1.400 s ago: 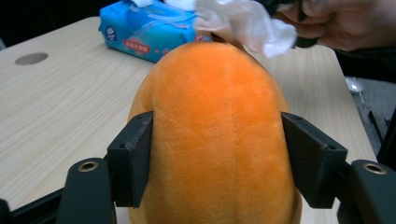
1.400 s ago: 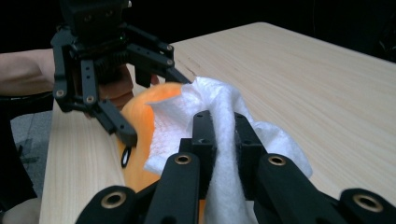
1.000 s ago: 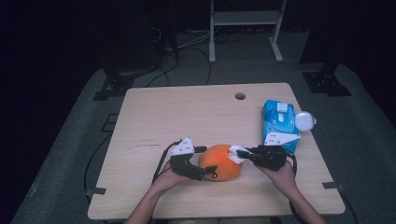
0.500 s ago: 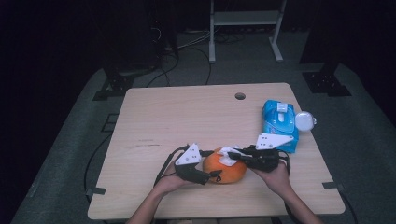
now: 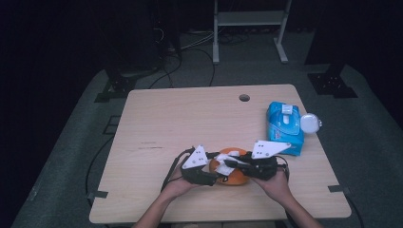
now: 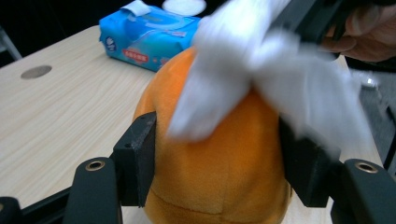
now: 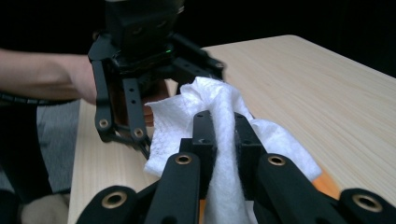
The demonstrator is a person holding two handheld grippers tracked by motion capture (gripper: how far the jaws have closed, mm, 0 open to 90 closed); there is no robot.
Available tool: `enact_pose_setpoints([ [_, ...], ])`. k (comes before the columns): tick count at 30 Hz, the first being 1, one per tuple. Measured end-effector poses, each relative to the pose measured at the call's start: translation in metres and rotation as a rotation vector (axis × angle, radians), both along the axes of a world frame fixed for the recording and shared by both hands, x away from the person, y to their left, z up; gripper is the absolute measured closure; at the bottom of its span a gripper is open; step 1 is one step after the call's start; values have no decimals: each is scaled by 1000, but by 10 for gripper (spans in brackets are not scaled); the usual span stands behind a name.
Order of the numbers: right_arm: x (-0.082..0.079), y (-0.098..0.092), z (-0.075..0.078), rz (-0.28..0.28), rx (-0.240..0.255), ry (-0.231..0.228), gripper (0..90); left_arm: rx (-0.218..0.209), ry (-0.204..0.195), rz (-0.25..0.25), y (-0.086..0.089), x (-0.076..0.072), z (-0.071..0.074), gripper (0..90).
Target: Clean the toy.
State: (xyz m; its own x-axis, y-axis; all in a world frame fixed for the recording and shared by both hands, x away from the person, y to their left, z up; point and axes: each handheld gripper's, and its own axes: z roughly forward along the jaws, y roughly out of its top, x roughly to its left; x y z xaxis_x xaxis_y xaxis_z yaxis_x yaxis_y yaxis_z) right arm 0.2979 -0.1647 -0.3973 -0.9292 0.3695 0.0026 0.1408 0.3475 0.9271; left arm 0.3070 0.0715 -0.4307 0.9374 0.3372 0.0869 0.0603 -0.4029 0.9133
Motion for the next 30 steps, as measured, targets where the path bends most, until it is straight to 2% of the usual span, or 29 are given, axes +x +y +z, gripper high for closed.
enact_pose_setpoints([
  [2,-1,2,1,2,-16,-12,822,-4,8,-4,1,0,0,344],
  [4,2,-3,2,-14,-9,-8,823,-14,25,-1,2,2,0,315],
  [6,6,-12,2,-46,-9,-6,823,-37,64,8,3,5,-2,232],
  [8,10,-21,1,-71,-3,6,823,-45,88,25,4,9,-4,172],
  [10,13,-29,-1,-98,6,28,823,-50,102,26,4,10,-6,172],
  [13,12,-28,0,-103,2,24,822,-27,69,22,3,7,-4,266],
  [15,8,-21,2,-83,-11,6,822,-25,43,20,1,4,-2,308],
  [18,-1,-3,2,-32,-31,-9,822,7,-14,5,-5,-2,1,318],
  [21,-6,8,3,-3,-55,-22,824,27,-44,-13,-7,-7,1,322],
  [24,-3,3,5,-23,-43,-18,826,23,-39,-21,-6,-5,0,334],
  [30,13,-29,3,-112,7,28,825,27,1,-30,6,1,-6,336],
])
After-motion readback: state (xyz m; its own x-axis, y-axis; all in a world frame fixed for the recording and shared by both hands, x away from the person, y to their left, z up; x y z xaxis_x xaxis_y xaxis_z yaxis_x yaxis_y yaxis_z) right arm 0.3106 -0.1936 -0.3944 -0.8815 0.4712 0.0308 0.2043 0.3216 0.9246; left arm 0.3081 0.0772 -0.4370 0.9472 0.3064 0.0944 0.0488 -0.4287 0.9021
